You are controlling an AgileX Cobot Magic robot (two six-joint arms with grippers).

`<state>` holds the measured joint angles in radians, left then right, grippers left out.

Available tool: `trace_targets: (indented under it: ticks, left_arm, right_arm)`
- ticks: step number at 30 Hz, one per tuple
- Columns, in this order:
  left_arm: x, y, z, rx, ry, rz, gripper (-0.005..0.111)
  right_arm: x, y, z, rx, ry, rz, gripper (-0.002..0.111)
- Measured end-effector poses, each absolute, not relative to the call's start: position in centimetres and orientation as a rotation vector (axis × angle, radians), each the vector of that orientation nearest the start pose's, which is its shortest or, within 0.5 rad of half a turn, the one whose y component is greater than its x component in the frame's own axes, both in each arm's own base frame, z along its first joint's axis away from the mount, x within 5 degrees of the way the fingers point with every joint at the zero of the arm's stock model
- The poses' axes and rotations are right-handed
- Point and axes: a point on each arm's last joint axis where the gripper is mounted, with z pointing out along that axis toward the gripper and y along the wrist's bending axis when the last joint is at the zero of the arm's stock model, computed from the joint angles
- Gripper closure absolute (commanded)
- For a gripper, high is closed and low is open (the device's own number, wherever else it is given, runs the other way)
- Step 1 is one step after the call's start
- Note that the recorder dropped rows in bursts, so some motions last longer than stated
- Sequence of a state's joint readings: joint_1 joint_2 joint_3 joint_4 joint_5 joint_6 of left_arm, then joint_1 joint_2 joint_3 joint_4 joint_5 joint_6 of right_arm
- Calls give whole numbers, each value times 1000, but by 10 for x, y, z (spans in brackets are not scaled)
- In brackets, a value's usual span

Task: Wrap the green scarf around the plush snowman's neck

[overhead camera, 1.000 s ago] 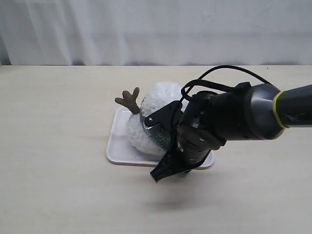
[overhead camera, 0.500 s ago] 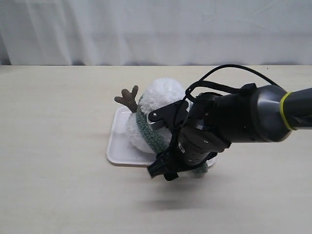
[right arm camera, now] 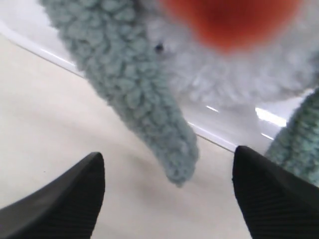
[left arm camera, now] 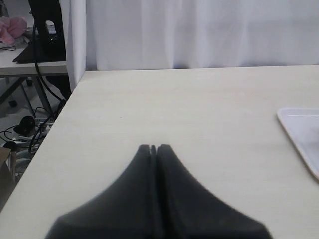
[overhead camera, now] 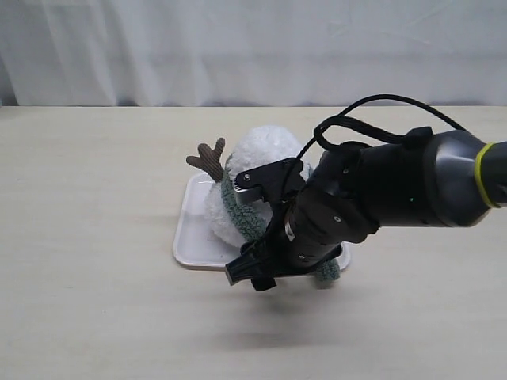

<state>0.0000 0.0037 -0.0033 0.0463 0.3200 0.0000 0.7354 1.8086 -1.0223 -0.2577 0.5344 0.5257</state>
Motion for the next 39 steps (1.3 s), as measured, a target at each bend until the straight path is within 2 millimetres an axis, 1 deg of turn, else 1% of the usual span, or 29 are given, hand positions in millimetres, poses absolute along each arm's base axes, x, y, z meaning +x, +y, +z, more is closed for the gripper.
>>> trace_targets:
  ticks: [2, 7, 11, 13, 18, 22, 26, 28, 30, 34, 37, 39]
  left_arm:
    - [54, 1, 185, 29, 1804, 44, 107]
    - [54, 1, 185, 29, 1804, 44, 107]
    - [54, 1, 185, 29, 1804, 44, 107]
    - [54, 1, 185, 29, 1804, 44, 107]
    - [54, 1, 185, 29, 1804, 44, 107]
    - [54, 1, 185, 29, 1804, 44, 107]
    - [54, 1, 185, 29, 1804, 44, 107]
    - [54, 1, 185, 29, 1804, 44, 107]
    - [54, 1, 185, 29, 1804, 44, 107]
    - [54, 1, 185, 29, 1804, 44, 107]
    - [54, 1, 185, 29, 1804, 44, 107]
    - [54, 1, 185, 29, 1804, 44, 107]
  right_arm:
    - [260, 222, 159, -563, 2714, 125, 41]
    - [260, 223, 159, -574, 2713, 140, 41]
    - [258, 217, 161, -631, 2725, 47, 41]
    - [257, 214, 167, -640, 2725, 19, 41]
    - [253, 207, 189, -641, 2689, 4, 41]
    - [258, 195, 198, -573, 2675, -42, 41]
    - [267, 176, 193, -480, 2707, -79, 41]
    - [268, 168, 187, -454, 2711, -70, 41]
    - [267, 164, 179, -452, 2706, -47, 41]
    - [263, 164, 166, -489, 2657, 20, 43]
    - [264, 166, 161, -523, 2623, 26, 46]
    - [267, 166, 158, -543, 2602, 12, 46]
